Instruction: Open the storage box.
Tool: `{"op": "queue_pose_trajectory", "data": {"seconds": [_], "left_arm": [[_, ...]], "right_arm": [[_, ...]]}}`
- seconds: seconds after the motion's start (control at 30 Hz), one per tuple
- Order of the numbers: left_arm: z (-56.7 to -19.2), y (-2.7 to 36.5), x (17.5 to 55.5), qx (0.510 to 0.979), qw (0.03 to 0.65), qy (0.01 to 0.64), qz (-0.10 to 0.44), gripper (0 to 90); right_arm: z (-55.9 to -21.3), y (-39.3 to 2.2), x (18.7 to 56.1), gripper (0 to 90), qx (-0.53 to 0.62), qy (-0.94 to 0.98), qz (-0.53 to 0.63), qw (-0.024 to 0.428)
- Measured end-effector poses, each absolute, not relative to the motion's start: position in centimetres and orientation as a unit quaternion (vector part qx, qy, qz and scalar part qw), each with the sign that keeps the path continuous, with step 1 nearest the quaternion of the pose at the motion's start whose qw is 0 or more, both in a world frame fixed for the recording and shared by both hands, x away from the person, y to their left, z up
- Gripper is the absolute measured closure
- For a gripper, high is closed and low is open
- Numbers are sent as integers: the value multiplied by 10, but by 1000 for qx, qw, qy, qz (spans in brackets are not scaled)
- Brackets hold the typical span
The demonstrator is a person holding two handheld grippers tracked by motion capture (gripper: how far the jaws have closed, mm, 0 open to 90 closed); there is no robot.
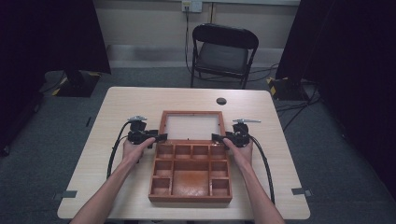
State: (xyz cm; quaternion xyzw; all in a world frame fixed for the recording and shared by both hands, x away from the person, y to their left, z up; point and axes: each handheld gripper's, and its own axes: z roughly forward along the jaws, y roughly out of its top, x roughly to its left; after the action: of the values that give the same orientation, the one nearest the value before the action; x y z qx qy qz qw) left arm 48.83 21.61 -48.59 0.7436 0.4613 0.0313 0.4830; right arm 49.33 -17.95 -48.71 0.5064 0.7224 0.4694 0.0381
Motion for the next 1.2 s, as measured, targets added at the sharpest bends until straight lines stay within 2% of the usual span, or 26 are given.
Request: {"op": "queue_pose_trajectory", "data": {"seconds": [0.13,0.2,0.37,0.63,0.7,1.2], "left_arm": [[-483,218,486,747,483,455,33,339],[-481,221,485,746,483,456,36,332],[-478,227,481,746,481,459,46,329],[-465,232,470,751,481,450,53,285],[-463,235,464,762,469,443,58,285],[-457,272,426,777,454,427,90,278]], "right_arm": [[-487,-180,492,213,507,723,467,39],[-484,-180,490,231,505,729,458,60],[-473,-185,486,234,498,729,464,74],[-461,-192,474,227,482,735,469,88],[-457,-195,471,216,473,747,454,108],[-444,-248,423,170,481,743,447,130]]}}
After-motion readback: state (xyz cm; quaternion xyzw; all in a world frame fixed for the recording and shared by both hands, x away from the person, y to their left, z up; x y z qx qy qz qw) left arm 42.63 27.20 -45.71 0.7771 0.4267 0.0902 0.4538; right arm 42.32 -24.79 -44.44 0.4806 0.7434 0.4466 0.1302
